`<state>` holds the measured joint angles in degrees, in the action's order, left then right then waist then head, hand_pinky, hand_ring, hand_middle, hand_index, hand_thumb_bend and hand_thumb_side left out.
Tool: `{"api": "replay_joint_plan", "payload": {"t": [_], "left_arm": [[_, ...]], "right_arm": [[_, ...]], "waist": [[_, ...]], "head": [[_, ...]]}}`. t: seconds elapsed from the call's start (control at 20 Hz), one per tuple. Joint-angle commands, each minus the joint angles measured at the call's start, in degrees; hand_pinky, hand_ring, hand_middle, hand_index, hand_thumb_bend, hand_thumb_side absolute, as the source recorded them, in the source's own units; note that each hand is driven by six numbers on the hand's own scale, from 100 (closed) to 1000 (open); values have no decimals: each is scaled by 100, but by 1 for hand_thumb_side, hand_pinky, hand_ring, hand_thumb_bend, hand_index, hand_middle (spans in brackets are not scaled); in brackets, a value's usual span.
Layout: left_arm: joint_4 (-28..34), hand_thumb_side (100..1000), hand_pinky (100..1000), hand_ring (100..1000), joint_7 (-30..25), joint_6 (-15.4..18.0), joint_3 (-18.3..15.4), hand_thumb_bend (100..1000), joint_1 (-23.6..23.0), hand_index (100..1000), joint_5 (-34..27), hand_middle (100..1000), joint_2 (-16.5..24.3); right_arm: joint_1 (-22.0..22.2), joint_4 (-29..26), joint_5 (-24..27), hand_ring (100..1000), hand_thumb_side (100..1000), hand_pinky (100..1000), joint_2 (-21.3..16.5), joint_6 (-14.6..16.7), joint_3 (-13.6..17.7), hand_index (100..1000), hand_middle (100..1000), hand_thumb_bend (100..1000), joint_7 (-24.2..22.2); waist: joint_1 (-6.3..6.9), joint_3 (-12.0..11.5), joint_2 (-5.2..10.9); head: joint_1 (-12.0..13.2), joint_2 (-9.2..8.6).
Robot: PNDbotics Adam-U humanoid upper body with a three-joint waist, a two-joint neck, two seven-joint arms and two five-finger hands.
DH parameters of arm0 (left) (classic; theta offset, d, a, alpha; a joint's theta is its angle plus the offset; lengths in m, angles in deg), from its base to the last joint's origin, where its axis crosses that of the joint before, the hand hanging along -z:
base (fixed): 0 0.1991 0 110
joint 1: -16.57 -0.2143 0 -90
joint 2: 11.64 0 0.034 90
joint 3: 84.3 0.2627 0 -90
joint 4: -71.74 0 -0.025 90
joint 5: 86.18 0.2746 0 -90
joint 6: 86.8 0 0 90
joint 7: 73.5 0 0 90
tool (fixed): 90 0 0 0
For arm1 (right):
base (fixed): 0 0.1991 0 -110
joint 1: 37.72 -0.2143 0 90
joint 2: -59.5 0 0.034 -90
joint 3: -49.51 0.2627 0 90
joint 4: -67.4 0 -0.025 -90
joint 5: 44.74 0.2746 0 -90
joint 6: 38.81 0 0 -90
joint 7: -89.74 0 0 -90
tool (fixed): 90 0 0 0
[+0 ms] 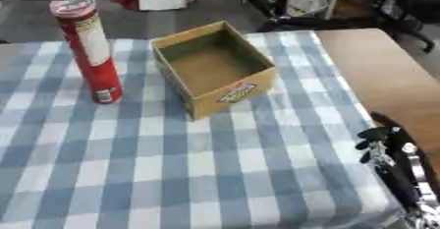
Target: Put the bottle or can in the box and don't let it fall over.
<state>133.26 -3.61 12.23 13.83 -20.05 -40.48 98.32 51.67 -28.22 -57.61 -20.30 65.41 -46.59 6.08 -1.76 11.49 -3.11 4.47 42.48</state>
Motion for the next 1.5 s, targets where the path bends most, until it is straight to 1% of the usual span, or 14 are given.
{"api": "replay_joint_plan", "payload": {"t": [0.05, 0.2, 0.45, 0.65, 0.8, 0.85, 0.95, 1.05, 1.1, 1.15, 1.2, 1.25, 1.3, 1.5], "left_arm": [[-561, 954, 862, 856, 166, 25, -144, 433, 273, 964, 589, 857, -172], [-895, 953, 854, 857, 350, -38, -218, 426, 351, 967, 904, 861, -305], [-1097, 956, 841, 850, 609, -162, -272, 415, 352, 968, 1125, 857, -332], [-1196, 959, 822, 835, 397, -137, -246, 415, 314, 966, 1187, 842, -320], [-1215, 885, 716, 774, 102, -64, -234, 365, 288, 954, 1205, 796, -313], [-1211, 835, 641, 734, 0, -34, -228, 334, 277, 939, 1195, 763, -316], [-1196, 778, 565, 683, -210, 36, -212, 300, 254, 918, 1156, 726, -321], [-1165, 630, 401, 569, -422, 132, -179, 200, 224, 863, 1131, 600, -321], [-1144, 545, 330, 533, -497, 174, -169, 139, 208, 841, 1123, 563, -321], [-1120, 527, 317, 528, -546, 204, -163, 126, 195, 837, 1121, 557, -319], [-1092, 392, 215, 487, -569, 229, -155, 100, 182, 803, 1126, 506, -316], [-1064, 355, 183, 474, -572, 250, -147, 100, 170, 791, 1132, 491, -311], [-1034, 298, 100, 442, -553, 261, -147, 100, 162, 760, 1125, 451, -307], [-915, 321, 100, 383, -256, 192, -182, 100, 174, 714, 934, 376, -280]], "right_arm": [[-46, -50, 30, 532, 729, 381, -71, 22, -29, 880, 567, 100, -50], [-57, -44, 39, 533, 729, 381, -62, 29, -38, 879, 567, 100, -64], [-63, -41, 33, 533, 731, 382, -57, 30, -24, 880, 567, 100, -55], [-60, -38, 27, 533, 732, 381, -56, 31, -23, 880, 567, 100, -57], [-58, -36, 25, 533, 734, 381, -56, 29, -18, 880, 567, 100, -51], [-57, -35, 24, 533, 736, 381, -56, 29, -17, 880, 567, 100, -51], [-57, -31, 22, 533, 737, 381, -54, 28, -16, 880, 567, 100, -49], [-61, -29, 23, 533, 736, 382, -51, 27, -12, 880, 567, 100, -45], [-62, -28, 23, 533, 739, 382, -51, 27, -8, 880, 567, 100, -41], [-63, -27, 24, 533, 739, 382, -50, 25, -5, 880, 567, 100, -36], [-65, -26, 25, 533, 742, 382, -50, 23, -4, 880, 567, 100, -33], [-66, -24, 25, 533, 743, 382, -49, 21, -5, 880, 567, 100, -31], [-67, -23, 25, 533, 746, 382, -49, 20, -4, 880, 567, 100, -29], [-67, -13, 26, 533, 753, 381, -48, 11, 0, 881, 567, 100, -13]], "waist": [[6, 25, 96], [6, 51, 94], [9, 55, 90], [8, 40, 88], [7, 29, 89], [7, 26, 89], [6, 20, 88], [4, 17, 87], [3, 16, 86], [3, 15, 86], [3, 15, 86], [3, 16, 85], [3, 16, 85], [3, 17, 87]], "head": [[28, -77], [44, -77], [41, -69], [45, -70], [47, -73], [45, -75], [43, -78], [37, -83], [31, -84], [30, -86], [29, -86], [27, -88], [23, -90], [20, -81]]}}
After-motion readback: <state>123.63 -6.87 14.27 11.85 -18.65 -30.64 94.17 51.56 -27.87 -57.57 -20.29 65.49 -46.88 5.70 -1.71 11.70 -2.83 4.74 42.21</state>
